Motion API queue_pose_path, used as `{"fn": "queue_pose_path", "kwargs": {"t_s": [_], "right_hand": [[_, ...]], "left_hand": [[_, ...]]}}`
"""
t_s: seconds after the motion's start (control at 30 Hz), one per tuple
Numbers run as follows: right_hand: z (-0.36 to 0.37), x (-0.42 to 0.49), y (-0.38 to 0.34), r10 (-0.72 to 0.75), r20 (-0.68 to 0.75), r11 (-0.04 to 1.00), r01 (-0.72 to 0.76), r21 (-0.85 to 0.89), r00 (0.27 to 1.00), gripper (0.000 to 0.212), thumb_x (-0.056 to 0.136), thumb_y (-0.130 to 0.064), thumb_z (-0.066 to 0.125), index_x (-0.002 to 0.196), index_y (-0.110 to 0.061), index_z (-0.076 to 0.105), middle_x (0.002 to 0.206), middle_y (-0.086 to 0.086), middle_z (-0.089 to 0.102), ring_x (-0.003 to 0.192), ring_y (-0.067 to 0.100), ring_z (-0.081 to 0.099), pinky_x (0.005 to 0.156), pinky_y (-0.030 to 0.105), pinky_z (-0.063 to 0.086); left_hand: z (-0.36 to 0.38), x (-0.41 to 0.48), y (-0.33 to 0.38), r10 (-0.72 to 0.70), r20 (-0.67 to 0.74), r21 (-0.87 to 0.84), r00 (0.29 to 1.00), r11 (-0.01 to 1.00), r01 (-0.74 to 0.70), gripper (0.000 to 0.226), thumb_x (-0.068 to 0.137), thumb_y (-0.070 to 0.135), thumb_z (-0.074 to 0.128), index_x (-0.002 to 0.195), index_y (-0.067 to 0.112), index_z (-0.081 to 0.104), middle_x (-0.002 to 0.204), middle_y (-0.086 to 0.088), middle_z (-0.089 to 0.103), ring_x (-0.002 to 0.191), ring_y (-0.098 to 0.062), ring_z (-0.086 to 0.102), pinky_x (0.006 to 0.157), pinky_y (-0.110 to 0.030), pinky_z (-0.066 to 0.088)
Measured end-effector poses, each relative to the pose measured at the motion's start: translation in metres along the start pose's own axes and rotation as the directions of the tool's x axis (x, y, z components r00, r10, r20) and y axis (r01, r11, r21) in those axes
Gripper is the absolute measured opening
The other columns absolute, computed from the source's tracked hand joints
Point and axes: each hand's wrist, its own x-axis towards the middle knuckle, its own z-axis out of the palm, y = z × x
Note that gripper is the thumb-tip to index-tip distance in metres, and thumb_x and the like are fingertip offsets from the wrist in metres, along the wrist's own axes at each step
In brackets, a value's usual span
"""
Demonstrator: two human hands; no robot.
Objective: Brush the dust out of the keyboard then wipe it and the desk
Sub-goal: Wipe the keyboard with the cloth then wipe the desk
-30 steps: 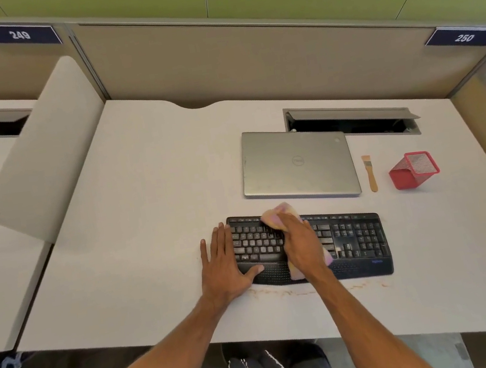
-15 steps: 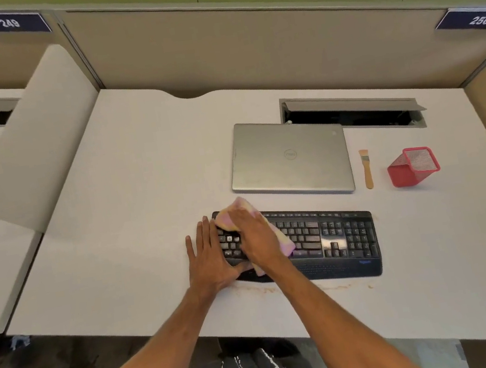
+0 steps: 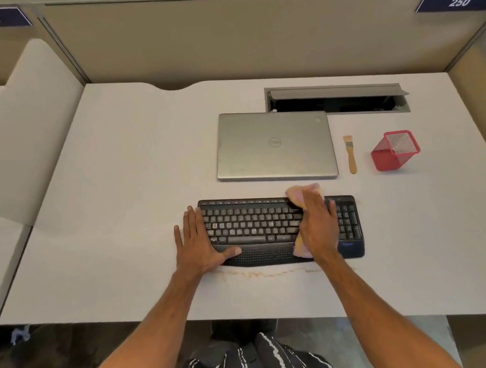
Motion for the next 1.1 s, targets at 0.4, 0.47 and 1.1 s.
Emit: {"fn": "queue_pose_path", "kwargs": {"t_s": [0.4,0.47,1.1], "right_hand": [[0.047,-0.008,-0.113,-0.332,0.22,0.943,0.319,0.096,0.917,0.087,0.084,0.011,0.063,0.161,-0.017,0.036,0.166,0.0,0.037,0.152,0.017,0.035,0.128,0.047,0.024],[0.045,-0.013,-0.103,-0.339,0.206,0.939,0.343,0.017,0.918,0.092,0.081,0.008,0.068,0.163,-0.014,0.032,0.168,0.001,0.033,0.155,0.018,0.029,0.131,0.044,0.015],[-0.009,0.003,-0.009,0.073,0.031,0.995,-0.075,0.07,0.997,0.054,0.098,0.001,0.052,0.145,-0.027,0.053,0.142,-0.004,0.062,0.129,0.02,0.059,0.113,0.046,0.048]], "left_hand": [[0.0,0.002,0.005,-0.025,-0.03,0.005,0.999,1.0,0.025,0.171,0.051,0.112,0.047,0.172,0.008,-0.015,0.182,-0.013,-0.021,0.168,-0.027,-0.022,0.135,-0.052,-0.014],[0.0,0.004,0.004,-0.026,0.0,-0.001,1.0,1.0,0.026,0.173,0.051,0.113,0.049,0.171,0.008,-0.017,0.181,-0.013,-0.022,0.168,-0.027,-0.022,0.135,-0.051,-0.014],[-0.005,-0.001,0.018,-0.097,0.05,-0.004,0.994,0.995,0.097,0.167,0.065,0.094,0.077,0.17,0.011,-0.023,0.18,-0.012,-0.026,0.167,-0.028,-0.024,0.134,-0.054,-0.014]]}}
